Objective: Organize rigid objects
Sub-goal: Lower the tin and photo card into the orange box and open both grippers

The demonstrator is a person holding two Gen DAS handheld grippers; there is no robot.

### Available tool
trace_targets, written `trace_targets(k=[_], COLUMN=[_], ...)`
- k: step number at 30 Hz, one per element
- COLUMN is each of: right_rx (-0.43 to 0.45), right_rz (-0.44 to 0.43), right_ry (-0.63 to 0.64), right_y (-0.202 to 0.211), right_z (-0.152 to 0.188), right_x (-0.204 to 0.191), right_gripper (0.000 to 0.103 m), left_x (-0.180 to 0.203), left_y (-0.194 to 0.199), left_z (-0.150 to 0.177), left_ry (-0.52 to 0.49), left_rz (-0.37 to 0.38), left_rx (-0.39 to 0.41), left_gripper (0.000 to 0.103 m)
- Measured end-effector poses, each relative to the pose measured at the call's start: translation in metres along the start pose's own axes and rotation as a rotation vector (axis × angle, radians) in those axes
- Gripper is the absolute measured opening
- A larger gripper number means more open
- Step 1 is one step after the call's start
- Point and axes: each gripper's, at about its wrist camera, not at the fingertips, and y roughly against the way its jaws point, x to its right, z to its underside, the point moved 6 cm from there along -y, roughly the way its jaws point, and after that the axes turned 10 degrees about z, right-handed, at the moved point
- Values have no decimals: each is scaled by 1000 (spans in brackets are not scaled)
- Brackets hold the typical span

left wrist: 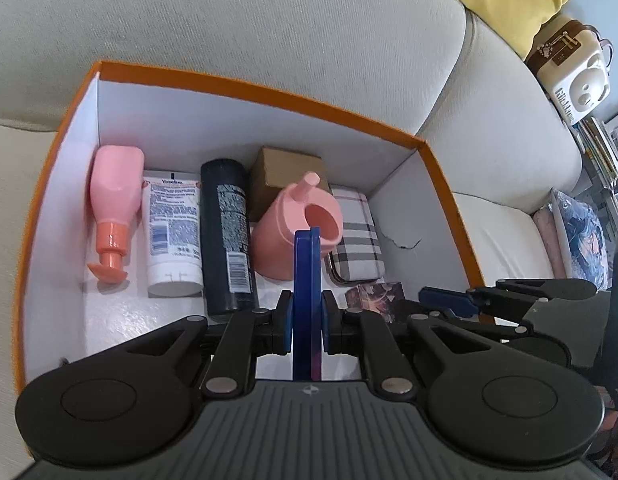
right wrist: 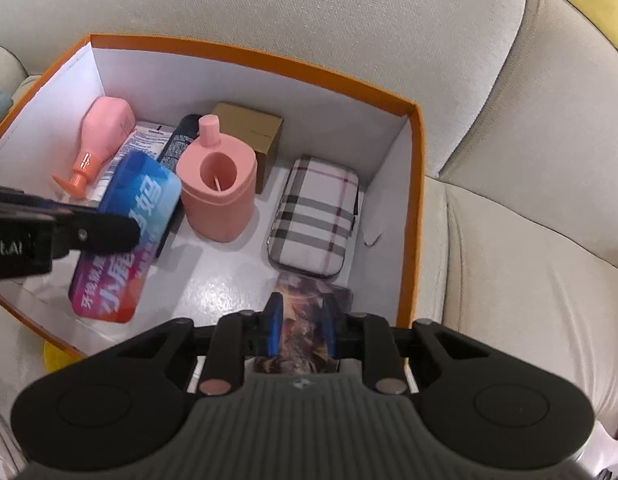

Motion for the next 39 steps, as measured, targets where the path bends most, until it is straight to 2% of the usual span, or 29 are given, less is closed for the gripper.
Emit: trace_targets(k=[1, 3, 7, 12, 16, 20, 26, 30, 35, 39], right_rx=[1, 19, 118, 209, 256, 253, 240, 224, 219, 219], right_rz=[-8, -21, -14, 10, 14, -14, -40, -43, -43, -38], right_ry=[-5, -23, -75, -105, -119, -150, -171, -170, -170, -170], right_y=[-1, -1, 11, 23, 24, 22, 21, 19, 20, 22], right_z=[0, -2, -5, -7, -6, -4, 3, 7, 11, 13], right_x=[1, 3, 13, 25, 33, 37, 38, 33, 33, 33], right_gripper=[16, 16, 16, 16, 16, 17, 17, 17, 17, 17], left_x=[1, 1, 3, 12, 12, 11, 10, 10, 10, 13], left_y=[-2, -5, -19, -44, -63, -76, -89, -92, -84, -79], left_z=[0, 1, 3, 8, 10, 10, 14, 14, 15, 17], left_ry=[5, 24, 90, 113, 170, 181, 237, 228, 178, 90], left_rz=[2, 11, 35, 18, 25, -8, -6, -45, -117, -168], left_rx=[-5, -12, -40, -119, -171, -200, -265, -294, -290, -286], left_gripper=[14, 14, 14, 14, 14, 14, 14, 15, 18, 18])
